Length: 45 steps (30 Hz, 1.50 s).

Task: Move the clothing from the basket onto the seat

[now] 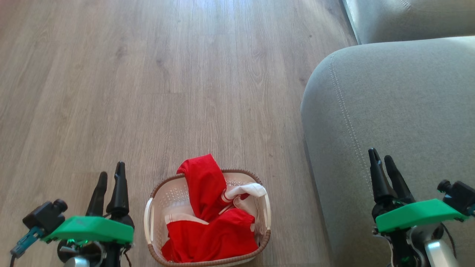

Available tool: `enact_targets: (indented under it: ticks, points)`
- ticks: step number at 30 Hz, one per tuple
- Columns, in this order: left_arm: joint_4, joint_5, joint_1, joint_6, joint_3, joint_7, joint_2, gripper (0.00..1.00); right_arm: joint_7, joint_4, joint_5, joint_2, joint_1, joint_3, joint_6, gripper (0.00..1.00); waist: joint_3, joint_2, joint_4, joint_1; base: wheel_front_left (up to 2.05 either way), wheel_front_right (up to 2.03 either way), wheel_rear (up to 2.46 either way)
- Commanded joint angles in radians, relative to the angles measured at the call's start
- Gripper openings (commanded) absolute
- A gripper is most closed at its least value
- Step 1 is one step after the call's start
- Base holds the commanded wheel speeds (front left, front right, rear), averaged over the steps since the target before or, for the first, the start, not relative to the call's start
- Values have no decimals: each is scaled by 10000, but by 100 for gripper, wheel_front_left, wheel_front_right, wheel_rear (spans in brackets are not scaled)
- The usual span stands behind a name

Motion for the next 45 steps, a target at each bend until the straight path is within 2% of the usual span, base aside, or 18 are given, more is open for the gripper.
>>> enact_targets:
  ticks: [1, 45]
  points:
    - [-437, 327, -520, 60, 94, -123, 186, 100, -151, -456, -313, -195, -386, 135, 1, 100, 0, 0, 1, 0, 0, 0, 0]
    - [-879, 5689, -557, 192, -168, -1380, 265, 100, -1420, -714, -5571, -17, -379, 207, 0, 100, -6, 0, 37, 0, 0, 0, 0]
